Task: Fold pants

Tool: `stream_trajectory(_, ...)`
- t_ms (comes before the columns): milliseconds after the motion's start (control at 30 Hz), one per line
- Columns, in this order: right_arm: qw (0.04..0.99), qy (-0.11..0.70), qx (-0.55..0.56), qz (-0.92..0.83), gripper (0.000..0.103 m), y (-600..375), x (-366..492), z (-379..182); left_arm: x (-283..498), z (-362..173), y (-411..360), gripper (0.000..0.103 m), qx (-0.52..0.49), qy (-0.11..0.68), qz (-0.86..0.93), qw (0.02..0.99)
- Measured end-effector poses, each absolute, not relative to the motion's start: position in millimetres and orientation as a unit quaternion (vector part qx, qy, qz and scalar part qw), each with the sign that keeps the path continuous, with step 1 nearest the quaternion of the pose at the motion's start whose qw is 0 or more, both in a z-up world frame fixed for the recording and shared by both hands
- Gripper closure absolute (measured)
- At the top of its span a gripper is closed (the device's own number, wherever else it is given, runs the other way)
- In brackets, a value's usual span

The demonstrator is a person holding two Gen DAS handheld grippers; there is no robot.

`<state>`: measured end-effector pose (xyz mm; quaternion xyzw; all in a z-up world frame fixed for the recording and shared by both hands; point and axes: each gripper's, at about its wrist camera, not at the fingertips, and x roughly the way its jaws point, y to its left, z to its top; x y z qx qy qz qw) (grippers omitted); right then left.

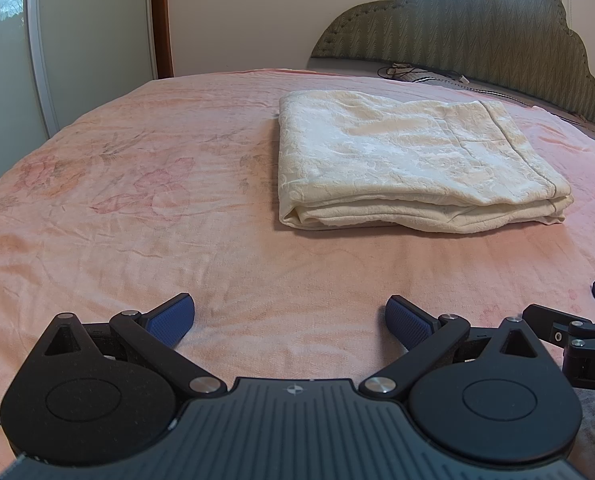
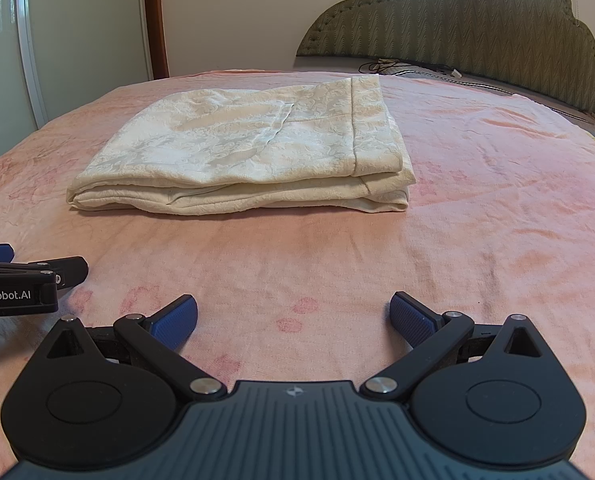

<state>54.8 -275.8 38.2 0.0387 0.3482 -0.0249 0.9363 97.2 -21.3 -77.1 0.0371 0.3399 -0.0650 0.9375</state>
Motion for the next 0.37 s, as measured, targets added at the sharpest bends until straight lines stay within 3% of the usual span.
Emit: stream_trajectory(367,0.936,0.348,0.039,-0.025,0.000,-276.0,54.7,38.2,96.3,-76.6,-21.8,0.000,0.034,0.339,-0.065,0.938)
